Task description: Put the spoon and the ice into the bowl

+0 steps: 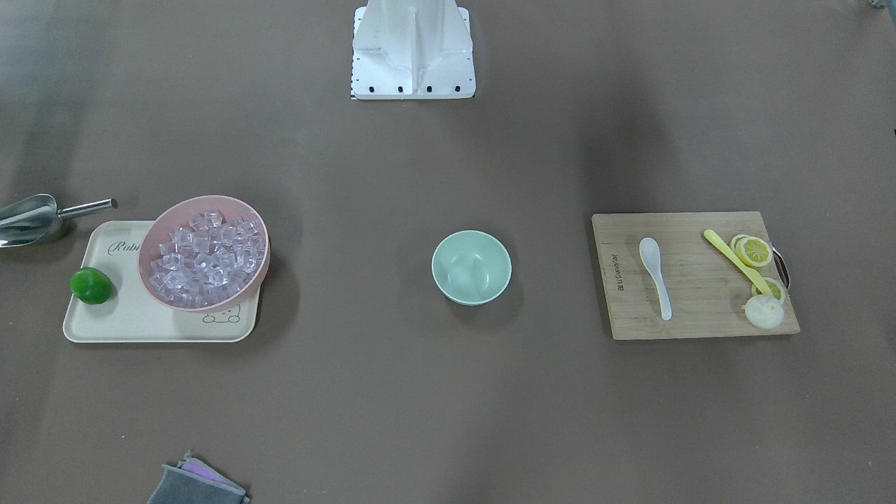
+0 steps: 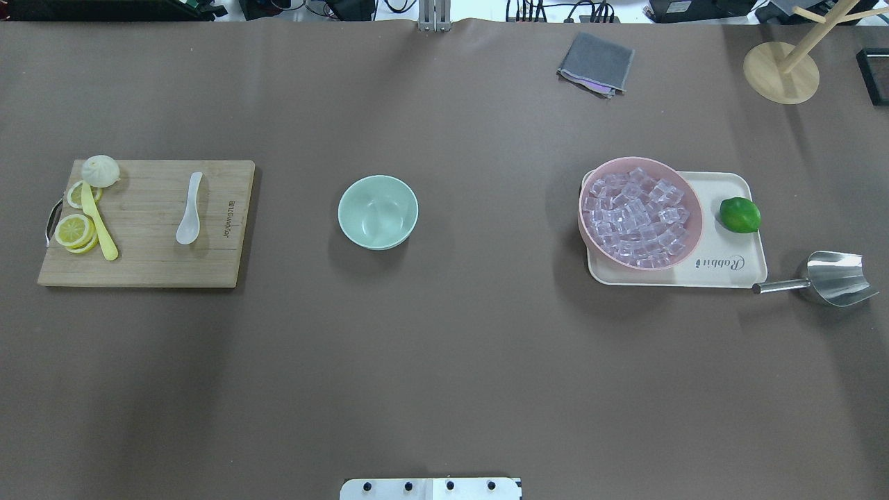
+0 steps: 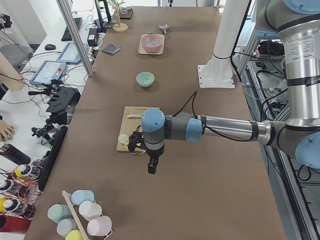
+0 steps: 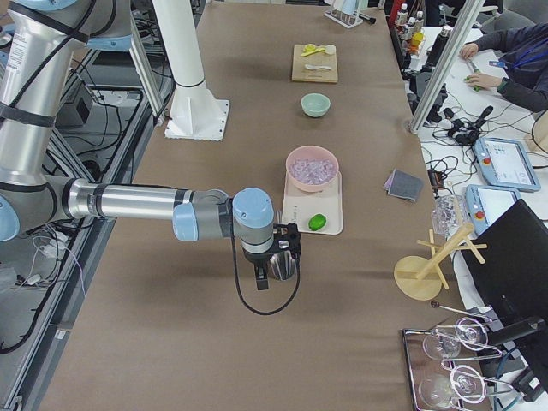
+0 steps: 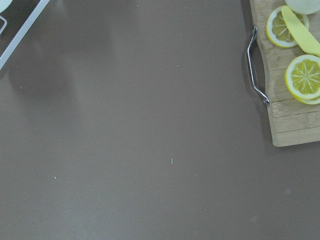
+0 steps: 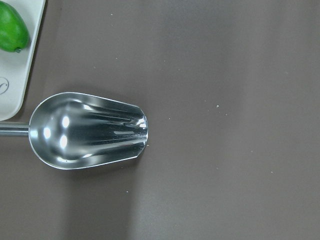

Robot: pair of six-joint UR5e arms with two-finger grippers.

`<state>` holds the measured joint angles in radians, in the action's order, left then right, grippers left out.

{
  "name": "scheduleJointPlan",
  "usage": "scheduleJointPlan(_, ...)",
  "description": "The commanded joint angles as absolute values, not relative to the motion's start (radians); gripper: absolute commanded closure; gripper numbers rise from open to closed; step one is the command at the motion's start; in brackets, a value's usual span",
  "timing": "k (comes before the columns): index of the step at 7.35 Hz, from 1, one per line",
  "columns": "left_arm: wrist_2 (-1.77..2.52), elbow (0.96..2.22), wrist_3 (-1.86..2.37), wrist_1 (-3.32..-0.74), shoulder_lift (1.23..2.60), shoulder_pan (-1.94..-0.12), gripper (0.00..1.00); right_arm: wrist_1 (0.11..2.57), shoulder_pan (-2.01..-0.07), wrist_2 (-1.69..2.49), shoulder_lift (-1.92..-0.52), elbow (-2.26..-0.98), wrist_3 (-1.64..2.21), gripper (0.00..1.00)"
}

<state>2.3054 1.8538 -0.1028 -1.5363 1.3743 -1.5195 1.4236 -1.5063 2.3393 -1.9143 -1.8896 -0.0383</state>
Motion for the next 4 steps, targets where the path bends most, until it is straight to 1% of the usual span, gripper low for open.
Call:
scheduleJointPlan(1, 2.306, 1.864, -0.100, -1.537, 1.374, -1.519, 0.02, 1.424, -1.506, 2.339, -1.907, -1.891, -0.037, 0.00)
scheduleJointPlan(2, 2.306, 1.861, -0.098, -1.539, 1.376, -1.519, 0.02, 1.410, -1.505, 2.341, -1.907, -1.891, -0.038, 0.00)
scheduleJointPlan(4, 2.306, 1.870, -0.098, -1.539, 1.379, -1.519, 0.02, 1.298, -1.506, 2.341, -1.914, -1.865, -0.037, 0.00)
